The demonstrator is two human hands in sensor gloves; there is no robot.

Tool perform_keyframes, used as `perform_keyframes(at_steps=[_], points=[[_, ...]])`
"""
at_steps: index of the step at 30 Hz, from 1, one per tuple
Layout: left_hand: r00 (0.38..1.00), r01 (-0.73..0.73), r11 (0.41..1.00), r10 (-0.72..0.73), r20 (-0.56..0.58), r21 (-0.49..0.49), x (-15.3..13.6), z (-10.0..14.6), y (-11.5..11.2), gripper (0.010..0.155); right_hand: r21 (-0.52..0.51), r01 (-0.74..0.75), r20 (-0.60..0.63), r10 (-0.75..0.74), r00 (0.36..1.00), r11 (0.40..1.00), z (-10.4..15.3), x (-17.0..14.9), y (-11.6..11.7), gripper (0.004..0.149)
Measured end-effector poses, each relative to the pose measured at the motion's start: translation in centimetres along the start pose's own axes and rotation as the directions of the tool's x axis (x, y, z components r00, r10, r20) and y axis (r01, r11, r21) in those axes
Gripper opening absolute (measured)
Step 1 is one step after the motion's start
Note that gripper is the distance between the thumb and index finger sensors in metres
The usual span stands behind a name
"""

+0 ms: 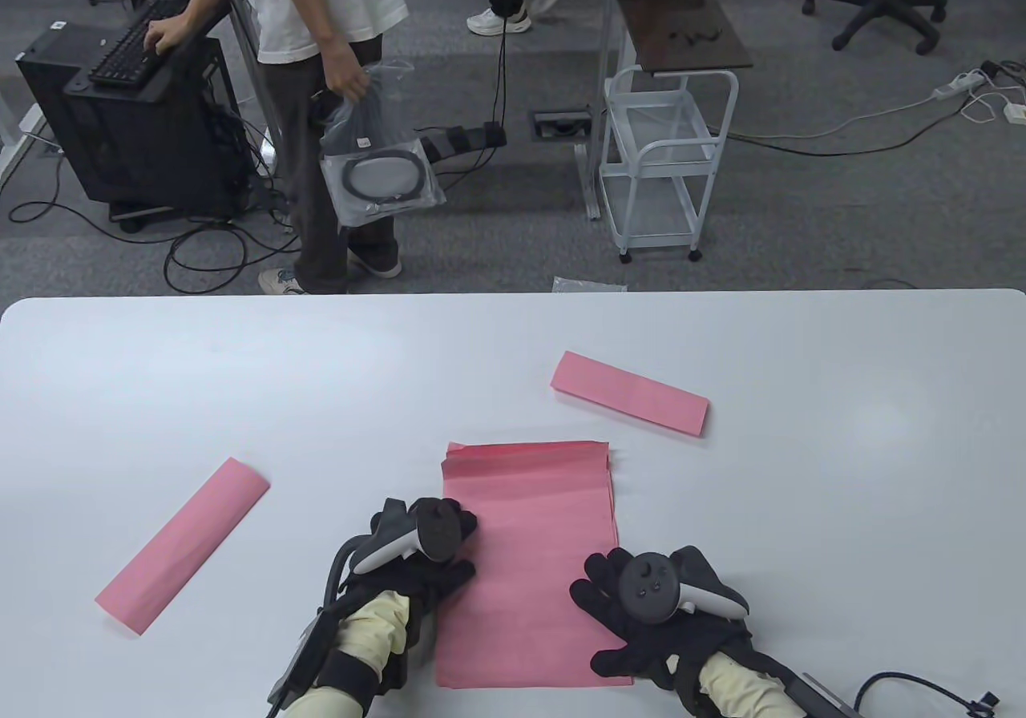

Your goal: Unfold complexly folded papers and stack

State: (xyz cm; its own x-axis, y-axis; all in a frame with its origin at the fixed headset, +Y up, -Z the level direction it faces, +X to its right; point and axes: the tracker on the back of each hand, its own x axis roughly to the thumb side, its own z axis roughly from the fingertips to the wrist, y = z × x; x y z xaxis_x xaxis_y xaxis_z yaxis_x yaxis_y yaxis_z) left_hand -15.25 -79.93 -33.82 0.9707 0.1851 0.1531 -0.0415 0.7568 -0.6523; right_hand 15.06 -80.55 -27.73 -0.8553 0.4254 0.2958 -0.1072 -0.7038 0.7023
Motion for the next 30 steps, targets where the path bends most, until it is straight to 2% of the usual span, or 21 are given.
perform_keyframes(at_steps=[5,8,9,11,12,14,16,21,25,30], points=[[1.0,-0.009,1.0,0.009,-0.001,0.0,1.1,0.5,0.7,0.063,0.001,-0.001,-0.003,0.001,1.0,1.0,0.0,0.0,0.0,0.077],[0.98,0.117,0.988,-0.131,0.151,0.1,4.2,1.6,0.7,0.068,0.001,0.0,-0.002,0.0,1.0,1.0,0.0,0.0,0.0,0.077],[0.966,0.144,0.984,-0.162,0.199,0.101,5.3,1.8,0.5,0.068,0.001,0.002,-0.001,-0.002,1.0,1.0,0.0,0.0,0.0,0.077],[0.933,0.205,0.978,-0.205,0.295,0.031,7.8,1.4,-0.2,0.068,0.003,0.003,-0.001,-0.003,1.0,1.0,0.0,0.0,0.0,0.077],[0.932,0.21,0.977,-0.206,0.299,0.018,8.1,1.1,-0.3,0.068,0.003,0.003,-0.001,-0.003,1.0,1.0,0.0,0.0,0.0,0.077],[0.942,0.215,0.976,-0.2,0.269,-0.027,8.8,-0.3,-0.3,0.068,0.004,0.005,-0.002,-0.005,1.0,1.0,0.0,0.0,0.0,0.077],[0.952,0.214,0.977,-0.207,0.224,-0.009,8.4,-2.3,0.4,0.066,0.004,0.005,-0.002,-0.005,1.0,1.0,0.0,0.0,0.0,0.077],[0.998,-0.011,1.0,0.01,0.062,0.005,5.4,-6.1,3.7,0.067,0.006,0.005,-0.002,-0.005,1.0,1.0,0.0,-0.1,0.0,0.078],[0.993,-0.111,0.993,0.112,-0.027,0.024,2.9,-7.5,5.4,0.065,0.005,0.003,-0.002,-0.003,1.0,1.0,-0.1,0.0,0.0,0.077],[0.995,-0.098,0.994,0.099,-0.027,0.04,3.0,-7.5,5.6,0.065,0.008,0.004,-0.002,-0.004,1.0,1.0,-0.1,0.0,0.1,0.078]])
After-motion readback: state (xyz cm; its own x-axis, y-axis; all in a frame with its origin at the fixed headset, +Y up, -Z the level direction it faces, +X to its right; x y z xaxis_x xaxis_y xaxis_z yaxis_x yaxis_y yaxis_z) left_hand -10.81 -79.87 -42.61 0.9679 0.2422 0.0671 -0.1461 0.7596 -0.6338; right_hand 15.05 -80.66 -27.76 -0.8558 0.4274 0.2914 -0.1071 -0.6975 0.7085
